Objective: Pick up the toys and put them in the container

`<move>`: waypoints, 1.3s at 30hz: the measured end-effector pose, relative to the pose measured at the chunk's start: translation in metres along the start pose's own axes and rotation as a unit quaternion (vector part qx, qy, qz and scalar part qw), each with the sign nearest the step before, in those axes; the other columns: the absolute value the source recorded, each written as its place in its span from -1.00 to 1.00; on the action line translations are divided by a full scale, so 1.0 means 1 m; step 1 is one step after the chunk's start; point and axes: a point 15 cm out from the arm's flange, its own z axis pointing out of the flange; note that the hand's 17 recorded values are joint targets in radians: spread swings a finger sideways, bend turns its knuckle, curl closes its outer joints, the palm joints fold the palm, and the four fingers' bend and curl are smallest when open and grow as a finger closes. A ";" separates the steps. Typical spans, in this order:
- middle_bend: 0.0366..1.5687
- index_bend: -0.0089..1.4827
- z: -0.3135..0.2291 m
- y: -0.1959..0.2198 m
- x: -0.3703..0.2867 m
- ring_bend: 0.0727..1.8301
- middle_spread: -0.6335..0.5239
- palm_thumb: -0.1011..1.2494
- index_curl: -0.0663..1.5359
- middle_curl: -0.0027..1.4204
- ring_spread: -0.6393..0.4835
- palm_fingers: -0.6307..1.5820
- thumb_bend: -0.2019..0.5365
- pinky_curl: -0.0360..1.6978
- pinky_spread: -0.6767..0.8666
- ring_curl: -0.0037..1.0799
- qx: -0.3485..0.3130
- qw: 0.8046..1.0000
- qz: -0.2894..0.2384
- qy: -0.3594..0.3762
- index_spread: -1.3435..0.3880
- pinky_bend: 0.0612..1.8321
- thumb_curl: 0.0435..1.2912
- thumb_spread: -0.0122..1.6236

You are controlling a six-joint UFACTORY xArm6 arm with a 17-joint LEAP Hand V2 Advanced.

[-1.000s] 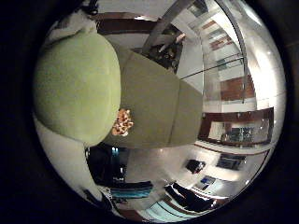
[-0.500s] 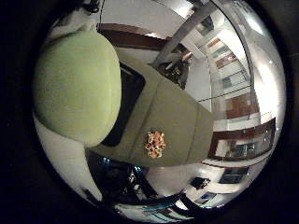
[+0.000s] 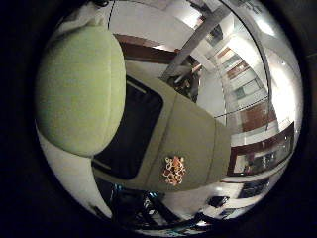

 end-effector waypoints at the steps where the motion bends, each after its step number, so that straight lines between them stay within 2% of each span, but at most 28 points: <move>1: 0.28 -0.27 0.001 -0.002 0.000 0.34 -0.09 0.40 -0.12 -0.23 -0.20 0.34 -0.53 -0.27 -0.59 -0.05 0.005 1.000 -0.002 0.001 0.23 0.23 -0.01 0.03; 4: 0.21 -0.37 0.006 0.000 -0.004 0.34 -0.14 0.37 -0.14 -0.24 -0.21 0.19 -0.54 -0.29 -0.56 -0.05 0.005 1.000 -0.014 0.000 0.16 0.12 -0.06 0.09; 7: 0.01 -0.29 0.012 0.014 -0.008 0.17 -0.20 0.32 -0.14 -0.30 -0.30 -0.12 -0.53 -0.32 -0.35 -0.14 -0.007 1.000 -0.022 -0.002 0.07 0.02 -0.13 0.19; 9: -0.18 -0.21 0.014 0.022 -0.009 0.03 -0.16 0.29 -0.17 -0.37 -0.19 -0.22 -0.53 -0.35 -0.12 -0.23 -0.014 1.000 -0.028 -0.003 0.02 0.00 -0.17 0.25; 13: -0.36 -0.23 0.017 0.025 -0.009 -0.16 -0.01 0.24 -0.24 -0.45 0.09 -0.30 -0.52 -0.42 0.20 -0.37 -0.018 0.999 -0.038 -0.004 -0.01 -0.03 -0.24 0.31; 17: -0.46 -0.33 0.023 0.033 -0.010 -0.24 0.07 0.20 -0.33 -0.49 0.24 -0.30 -0.52 -0.48 0.35 -0.45 -0.031 0.998 -0.045 -0.007 -0.02 -0.07 -0.29 0.34; 24: -0.57 -0.48 0.022 0.033 -0.010 -0.36 0.10 0.14 -0.41 -0.52 0.32 -0.25 -0.52 -0.60 0.43 -0.55 -0.035 0.998 -0.046 -0.008 0.00 -0.14 -0.34 0.36; 29: -0.62 -0.59 0.001 0.033 0.003 -0.46 0.13 0.08 -0.44 -0.53 0.41 -0.25 -0.52 -0.68 0.46 -0.60 -0.047 0.998 -0.037 -0.007 0.05 -0.21 -0.36 0.37; 39: -0.76 -0.74 -0.060 0.089 0.136 -0.61 0.23 0.00 -0.47 -0.55 0.50 -0.24 -0.53 -0.81 0.49 -0.66 -0.117 0.992 0.041 0.028 0.10 -0.27 -0.43 0.37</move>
